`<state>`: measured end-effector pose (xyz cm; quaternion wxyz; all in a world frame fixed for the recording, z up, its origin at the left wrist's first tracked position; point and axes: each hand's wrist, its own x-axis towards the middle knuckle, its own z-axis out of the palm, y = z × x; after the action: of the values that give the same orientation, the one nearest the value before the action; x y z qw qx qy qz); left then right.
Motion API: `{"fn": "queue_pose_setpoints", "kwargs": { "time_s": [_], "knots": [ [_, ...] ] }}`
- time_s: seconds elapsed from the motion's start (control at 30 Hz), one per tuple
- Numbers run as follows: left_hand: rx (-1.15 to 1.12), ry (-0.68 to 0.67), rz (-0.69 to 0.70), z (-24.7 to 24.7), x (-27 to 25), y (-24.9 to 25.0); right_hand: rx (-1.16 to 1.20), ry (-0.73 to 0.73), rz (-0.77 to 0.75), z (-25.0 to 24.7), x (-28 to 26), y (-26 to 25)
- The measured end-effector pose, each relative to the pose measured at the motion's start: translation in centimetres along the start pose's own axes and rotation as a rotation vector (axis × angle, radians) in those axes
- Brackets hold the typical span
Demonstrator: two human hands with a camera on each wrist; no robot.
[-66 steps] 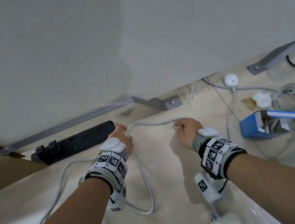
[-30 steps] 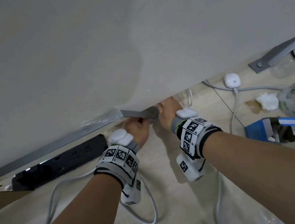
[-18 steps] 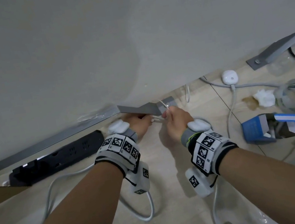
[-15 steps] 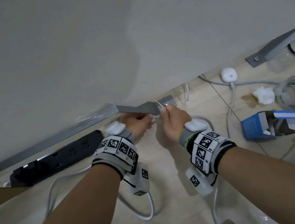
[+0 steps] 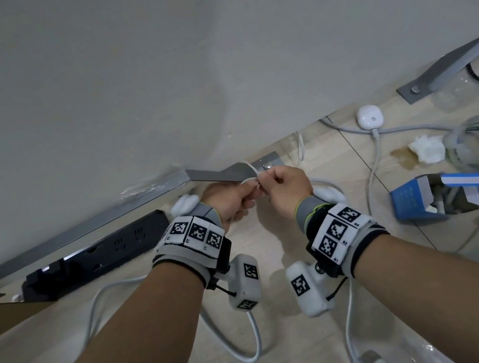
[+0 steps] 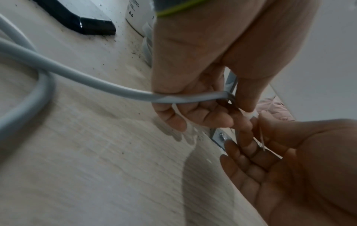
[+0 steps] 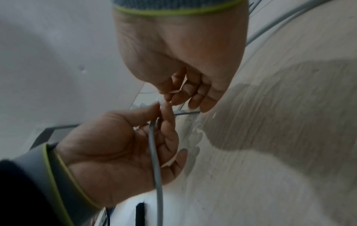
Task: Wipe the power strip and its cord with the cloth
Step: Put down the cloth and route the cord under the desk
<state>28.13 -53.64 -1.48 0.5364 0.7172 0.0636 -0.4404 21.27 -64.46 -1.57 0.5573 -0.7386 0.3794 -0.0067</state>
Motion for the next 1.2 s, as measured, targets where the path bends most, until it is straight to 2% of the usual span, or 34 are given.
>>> {"fn": "queue_pose_setpoints", "kwargs": {
  "time_s": [0.17, 0.33, 0.43, 0.53, 0.63, 1.03, 1.13, 1.2],
  "knots": [
    [-0.009, 0.046, -0.018, 0.3, 0.2, 0.0, 0.245, -0.07, 0.145, -0.7, 0.7, -0.6],
    [-0.02, 0.095, -0.102, 0.6, 0.4, 0.4, 0.317, -0.195, 0.137, -1.3, 0.9, -1.1],
    [-0.011, 0.128, -0.093, 0.7, 0.4, 0.4, 0.477, -0.23, 0.197, -1.6, 1.3, -1.3],
    [0.003, 0.142, -0.062, 0.8, 0.5, 0.3, 0.533, -0.214, 0.195, -1.5, 1.5, -1.6],
    [0.02, 0.141, -0.054, 0.7, 0.5, 0.3, 0.519, -0.204, 0.186, -1.2, 1.6, -1.9],
    [0.043, 0.138, -0.036, 0.9, 0.7, 0.3, 0.202, -0.248, 0.049, -1.2, 1.3, -2.1],
    [0.038, 0.121, -0.072, 0.7, 1.0, 0.3, 0.109, -0.262, 0.009, -1.5, 1.0, -2.5],
    [0.011, 0.103, -0.111, 0.7, 1.1, 0.2, 0.123, -0.217, 0.014, -1.4, 0.7, -2.7]
  ]
}}
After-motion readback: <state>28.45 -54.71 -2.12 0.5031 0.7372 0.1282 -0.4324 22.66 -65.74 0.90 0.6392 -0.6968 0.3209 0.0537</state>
